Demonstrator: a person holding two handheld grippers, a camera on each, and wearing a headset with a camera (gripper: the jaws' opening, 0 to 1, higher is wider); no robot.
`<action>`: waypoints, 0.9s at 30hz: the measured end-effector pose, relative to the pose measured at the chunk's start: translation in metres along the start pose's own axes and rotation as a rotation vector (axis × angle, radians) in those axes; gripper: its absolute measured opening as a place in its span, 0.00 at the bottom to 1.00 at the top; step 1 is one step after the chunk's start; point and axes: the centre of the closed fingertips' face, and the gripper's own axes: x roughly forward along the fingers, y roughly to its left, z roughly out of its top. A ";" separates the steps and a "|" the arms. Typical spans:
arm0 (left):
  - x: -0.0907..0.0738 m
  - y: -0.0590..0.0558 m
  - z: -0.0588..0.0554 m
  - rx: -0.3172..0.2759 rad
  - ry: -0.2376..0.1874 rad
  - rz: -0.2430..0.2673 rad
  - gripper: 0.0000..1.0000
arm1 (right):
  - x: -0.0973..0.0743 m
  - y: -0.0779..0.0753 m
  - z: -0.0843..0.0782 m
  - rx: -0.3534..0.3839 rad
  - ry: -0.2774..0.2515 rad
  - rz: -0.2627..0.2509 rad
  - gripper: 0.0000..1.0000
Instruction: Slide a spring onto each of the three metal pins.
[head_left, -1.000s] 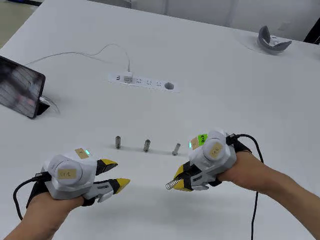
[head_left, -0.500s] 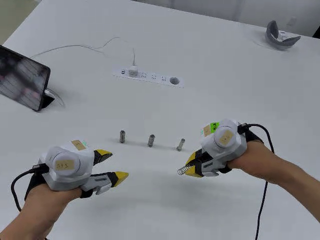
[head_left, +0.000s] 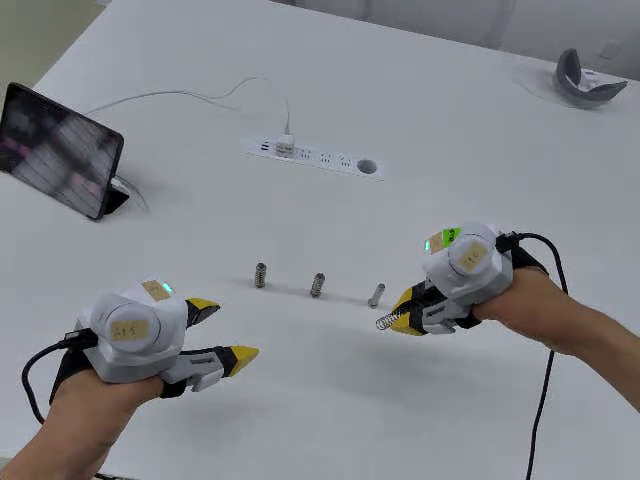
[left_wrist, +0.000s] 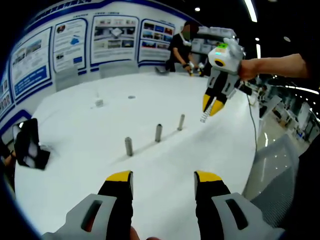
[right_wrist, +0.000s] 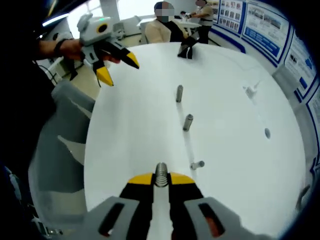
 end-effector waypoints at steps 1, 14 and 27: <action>-0.001 0.001 -0.001 -0.001 0.000 0.003 0.50 | 0.000 -0.002 0.000 -0.006 0.004 -0.003 0.12; -0.015 0.009 -0.010 -0.039 0.001 0.047 0.52 | -0.001 -0.031 -0.004 -0.018 0.041 -0.041 0.12; -0.022 0.014 -0.014 -0.056 0.005 0.066 0.53 | 0.002 -0.050 -0.009 -0.019 0.078 -0.054 0.12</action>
